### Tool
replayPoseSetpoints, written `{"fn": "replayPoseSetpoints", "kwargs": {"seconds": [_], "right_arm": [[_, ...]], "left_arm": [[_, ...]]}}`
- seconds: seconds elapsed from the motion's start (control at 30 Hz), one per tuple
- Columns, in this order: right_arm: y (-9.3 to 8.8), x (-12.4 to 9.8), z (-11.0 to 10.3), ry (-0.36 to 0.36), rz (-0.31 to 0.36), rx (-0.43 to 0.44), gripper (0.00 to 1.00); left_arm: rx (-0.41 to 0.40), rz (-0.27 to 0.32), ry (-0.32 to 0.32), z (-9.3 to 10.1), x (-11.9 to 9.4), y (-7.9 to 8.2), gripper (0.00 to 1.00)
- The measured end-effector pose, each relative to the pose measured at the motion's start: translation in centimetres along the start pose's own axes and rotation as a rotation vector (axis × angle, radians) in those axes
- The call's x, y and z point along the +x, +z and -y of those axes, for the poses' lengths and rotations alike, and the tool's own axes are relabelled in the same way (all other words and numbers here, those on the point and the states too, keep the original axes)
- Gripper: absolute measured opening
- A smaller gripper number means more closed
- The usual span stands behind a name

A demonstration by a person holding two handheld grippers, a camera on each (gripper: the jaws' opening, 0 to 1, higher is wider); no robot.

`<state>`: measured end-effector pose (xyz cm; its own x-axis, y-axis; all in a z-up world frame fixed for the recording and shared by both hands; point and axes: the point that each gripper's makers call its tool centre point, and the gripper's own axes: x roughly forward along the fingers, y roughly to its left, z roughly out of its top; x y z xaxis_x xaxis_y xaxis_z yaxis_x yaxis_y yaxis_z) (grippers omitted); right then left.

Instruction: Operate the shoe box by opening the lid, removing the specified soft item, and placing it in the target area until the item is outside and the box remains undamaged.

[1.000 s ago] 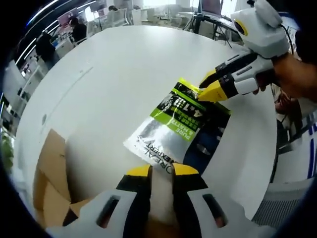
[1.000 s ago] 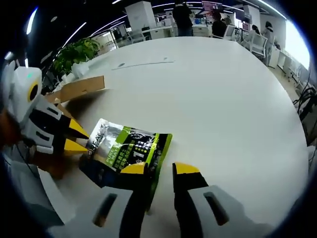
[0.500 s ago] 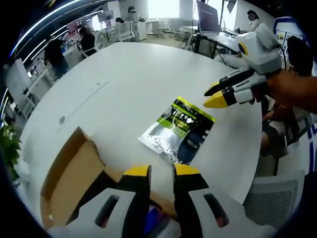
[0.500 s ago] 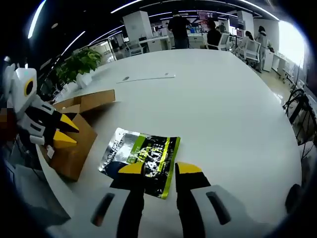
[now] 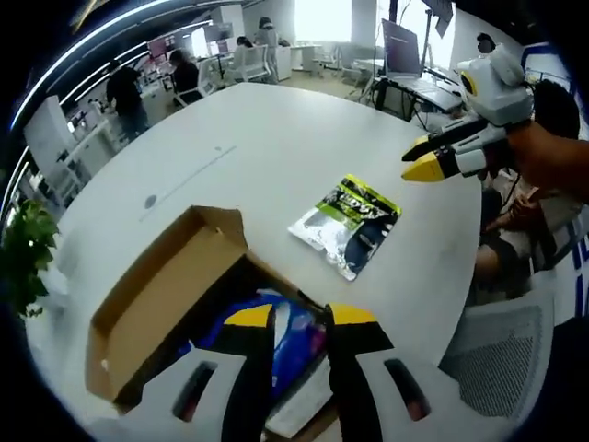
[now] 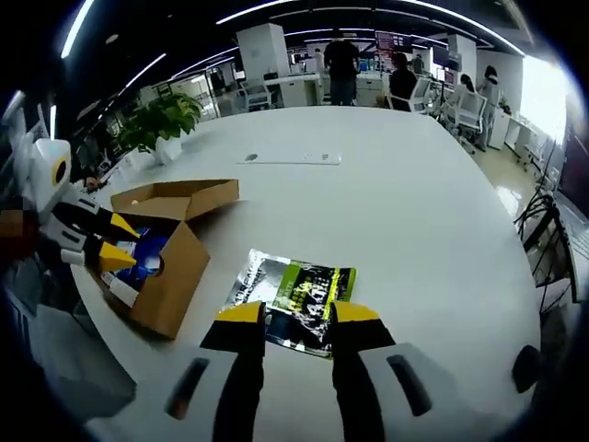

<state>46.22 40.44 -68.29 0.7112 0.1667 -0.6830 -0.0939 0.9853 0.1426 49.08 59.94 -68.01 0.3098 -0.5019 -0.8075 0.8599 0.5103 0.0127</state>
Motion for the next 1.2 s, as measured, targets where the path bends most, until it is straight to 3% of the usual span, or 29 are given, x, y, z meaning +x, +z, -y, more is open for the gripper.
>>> {"fn": "replayPoseSetpoints", "kwargs": {"seconds": [0.57, 1.2], "right_arm": [[1.8, -0.4, -6.2, 0.027, 0.013, -0.058, 0.26], [3.7, 1.0, -14.0, 0.094, 0.020, -0.140, 0.25]], "left_arm": [[-0.072, 0.032, 0.063, -4.0, -4.8, -3.7, 0.23], [-0.207, 0.050, 0.120, -8.2, -8.8, -9.9, 0.23]]}}
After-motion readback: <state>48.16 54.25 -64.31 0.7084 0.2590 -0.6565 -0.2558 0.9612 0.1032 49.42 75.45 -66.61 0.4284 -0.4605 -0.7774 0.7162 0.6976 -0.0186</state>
